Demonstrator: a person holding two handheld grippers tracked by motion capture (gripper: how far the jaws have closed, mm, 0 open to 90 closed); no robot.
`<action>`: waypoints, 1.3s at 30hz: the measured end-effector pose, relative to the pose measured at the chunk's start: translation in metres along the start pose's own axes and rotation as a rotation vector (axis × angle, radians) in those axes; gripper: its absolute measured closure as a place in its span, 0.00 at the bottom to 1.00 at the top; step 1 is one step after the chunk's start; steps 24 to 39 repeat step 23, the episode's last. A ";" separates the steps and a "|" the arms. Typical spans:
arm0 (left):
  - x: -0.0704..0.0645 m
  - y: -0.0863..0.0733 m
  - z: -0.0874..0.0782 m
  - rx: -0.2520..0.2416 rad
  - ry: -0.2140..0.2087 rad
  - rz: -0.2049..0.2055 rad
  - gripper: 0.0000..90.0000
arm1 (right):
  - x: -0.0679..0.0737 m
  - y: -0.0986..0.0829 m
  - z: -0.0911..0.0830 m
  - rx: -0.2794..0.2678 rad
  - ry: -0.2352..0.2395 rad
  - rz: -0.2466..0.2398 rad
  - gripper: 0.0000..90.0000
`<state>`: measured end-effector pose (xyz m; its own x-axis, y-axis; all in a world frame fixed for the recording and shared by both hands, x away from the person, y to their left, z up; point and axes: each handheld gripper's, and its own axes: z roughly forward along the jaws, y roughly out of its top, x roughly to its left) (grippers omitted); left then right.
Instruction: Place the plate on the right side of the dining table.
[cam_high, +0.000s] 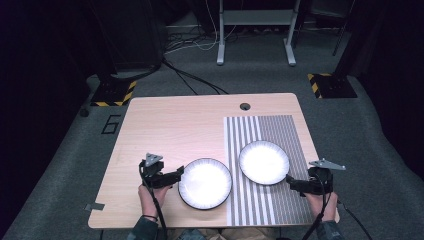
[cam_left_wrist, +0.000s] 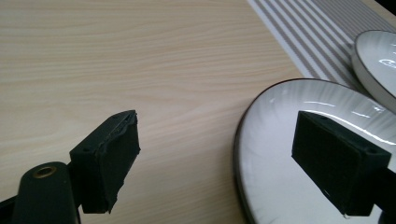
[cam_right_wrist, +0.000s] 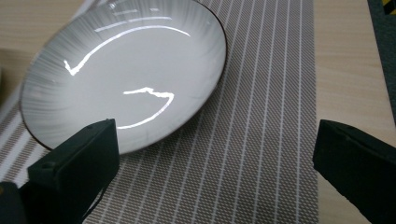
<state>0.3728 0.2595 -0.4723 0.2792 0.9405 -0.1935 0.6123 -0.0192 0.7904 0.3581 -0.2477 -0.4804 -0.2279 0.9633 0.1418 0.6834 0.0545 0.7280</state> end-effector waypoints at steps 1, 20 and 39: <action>0.005 -0.002 -0.003 0.004 0.012 -0.010 0.16 | -0.002 -0.002 0.001 0.007 -0.015 -0.004 0.00; 0.050 -0.054 0.007 0.112 0.214 0.075 0.15 | -0.021 -0.035 0.027 0.050 -0.160 -0.024 0.00; 0.050 -0.056 0.007 0.100 0.213 0.076 0.15 | -0.021 -0.038 0.027 0.023 -0.151 -0.033 0.00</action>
